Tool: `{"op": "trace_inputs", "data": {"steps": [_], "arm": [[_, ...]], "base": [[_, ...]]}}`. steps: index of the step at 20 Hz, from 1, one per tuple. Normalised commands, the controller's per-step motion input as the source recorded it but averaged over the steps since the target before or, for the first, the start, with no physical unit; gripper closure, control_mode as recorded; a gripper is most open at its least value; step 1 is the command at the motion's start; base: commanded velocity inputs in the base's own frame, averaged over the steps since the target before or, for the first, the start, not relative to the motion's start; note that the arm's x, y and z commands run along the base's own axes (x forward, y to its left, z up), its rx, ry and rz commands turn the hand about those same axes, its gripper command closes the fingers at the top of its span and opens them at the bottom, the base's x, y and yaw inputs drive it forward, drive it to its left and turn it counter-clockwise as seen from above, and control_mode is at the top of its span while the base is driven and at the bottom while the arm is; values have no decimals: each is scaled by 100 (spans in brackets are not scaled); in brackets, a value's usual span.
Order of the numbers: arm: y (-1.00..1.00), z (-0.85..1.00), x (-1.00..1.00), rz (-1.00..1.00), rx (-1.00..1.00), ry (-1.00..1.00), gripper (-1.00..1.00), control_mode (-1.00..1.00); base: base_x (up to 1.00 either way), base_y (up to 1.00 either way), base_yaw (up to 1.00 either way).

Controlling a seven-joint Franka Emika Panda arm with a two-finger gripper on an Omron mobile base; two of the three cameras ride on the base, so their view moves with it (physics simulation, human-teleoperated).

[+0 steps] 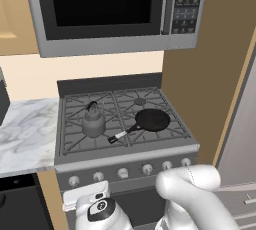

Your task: Pick the kettle from the counter and place it on a stove burner. Then turn the burner on.

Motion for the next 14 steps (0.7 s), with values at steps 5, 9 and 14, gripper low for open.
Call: {"op": "trace_inputs", "data": {"steps": [5,9,14], "arm": [[30,-20,6,0,0,0,-100,-100],[46,-20,2,0,0,0,-100,-100],[26,-7,4,0,0,0,-100,-100]], "base": [[0,0,0],[0,0,0],[0,0,0]]}}
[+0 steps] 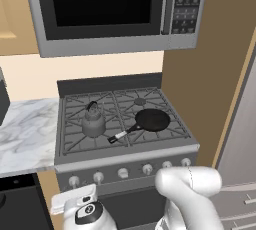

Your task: Pick the kettle from the counter and place it on a stove burner. Then turn the burner on.

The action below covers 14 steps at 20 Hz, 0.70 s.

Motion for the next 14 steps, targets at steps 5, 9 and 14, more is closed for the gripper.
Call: {"op": "trace_inputs", "data": {"steps": [5,9,14], "arm": [[0,0,0,0,0,0,-100,-100],[0,-4,6,0,0,0,-100,-100],[-2,-4,14,0,0,0,-100,-100]], "base": [[0,0,0],[0,0,0],[0,0,0]]}}
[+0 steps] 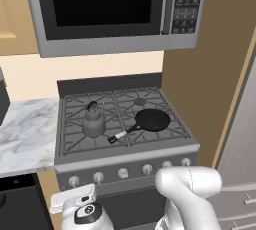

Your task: Pick the kettle from the counter and place it on a stove burner. Then turn the burner on.

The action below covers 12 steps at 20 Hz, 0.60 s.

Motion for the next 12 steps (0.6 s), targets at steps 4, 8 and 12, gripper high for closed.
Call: {"op": "trace_inputs", "data": {"steps": [4,8,12], "arm": [[0,-13,16,0,0,0,-100,-100],[0,-23,10,0,-2,0,-100,-100],[0,-24,7,0,-2,0,-100,-100]], "base": [[0,0,0],[0,0,0],[0,0,0]]}}
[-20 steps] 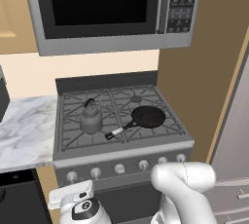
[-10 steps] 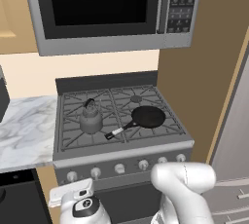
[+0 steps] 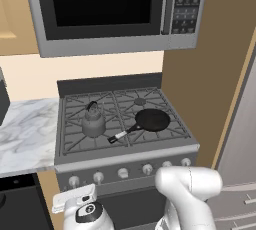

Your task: Pick the kettle from the counter and place it on a stove burner. Then turn the burner on.

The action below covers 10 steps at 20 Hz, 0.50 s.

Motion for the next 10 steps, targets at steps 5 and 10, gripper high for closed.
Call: {"op": "trace_inputs", "data": {"steps": [5,10], "arm": [[1,-14,9,0,-1,0,-100,-100],[6,-15,18,0,-2,0,-100,-100]], "base": [[0,0,0],[0,0,0]]}}
